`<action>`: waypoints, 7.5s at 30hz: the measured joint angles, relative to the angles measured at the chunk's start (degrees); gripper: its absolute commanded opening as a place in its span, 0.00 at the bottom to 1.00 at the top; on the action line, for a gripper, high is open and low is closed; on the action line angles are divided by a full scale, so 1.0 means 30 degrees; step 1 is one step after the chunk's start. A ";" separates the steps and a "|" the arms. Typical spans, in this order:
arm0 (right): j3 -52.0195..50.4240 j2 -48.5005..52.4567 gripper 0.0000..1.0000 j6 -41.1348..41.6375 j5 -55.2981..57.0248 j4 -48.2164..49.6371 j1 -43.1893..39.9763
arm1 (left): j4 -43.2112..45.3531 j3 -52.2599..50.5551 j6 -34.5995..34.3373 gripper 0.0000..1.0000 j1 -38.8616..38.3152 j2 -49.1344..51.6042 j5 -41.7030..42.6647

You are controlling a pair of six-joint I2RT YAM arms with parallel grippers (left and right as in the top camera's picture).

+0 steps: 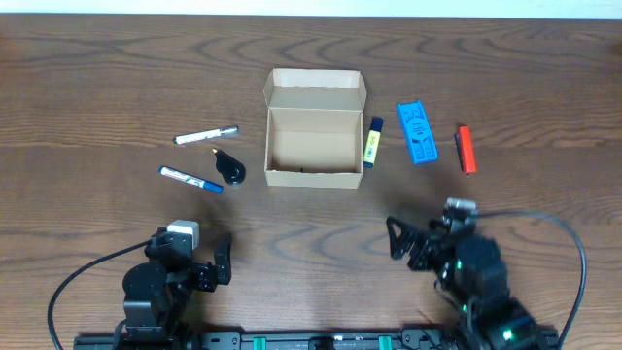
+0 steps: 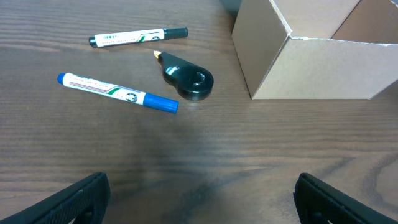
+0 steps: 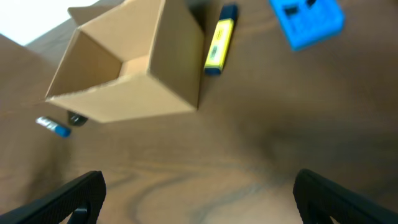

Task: Pack container
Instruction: 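Reach right gripper to the blue duster and grasp it, then carry the blue duster into the box and lower it, then open right gripper and lift out of the box, then grasp the red stapler with the right gripper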

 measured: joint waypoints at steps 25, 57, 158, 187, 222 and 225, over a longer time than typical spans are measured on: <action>1.4783 2.2943 0.99 -1.3617 0.0408 -0.0568 -0.5450 | 0.0000 0.0000 0.0000 0.95 0.0000 0.0000 0.0000; 1.4950 2.9398 0.80 -1.4987 -0.1027 0.6295 -0.5836 | 0.0000 0.0000 0.0000 0.95 0.0000 0.0000 0.0000; 1.9475 2.5492 0.30 -1.9387 -0.5719 0.0619 0.2565 | 0.0000 0.0000 0.0000 0.95 0.0000 0.0000 0.0000; 1.9875 2.3234 0.64 -0.9355 -0.1107 -0.6834 -0.2900 | 0.0000 0.0000 0.0000 0.95 0.0000 0.0000 0.0000; 1.9402 2.8873 0.87 -1.3551 0.0204 -0.4153 -0.9908 | 0.0000 0.0000 0.0000 0.95 0.0000 0.0000 0.0000; 1.9394 2.9813 0.80 -1.3588 0.0117 -0.4153 -0.9908 | 0.0000 0.0000 0.0000 0.95 0.0000 0.0000 0.0000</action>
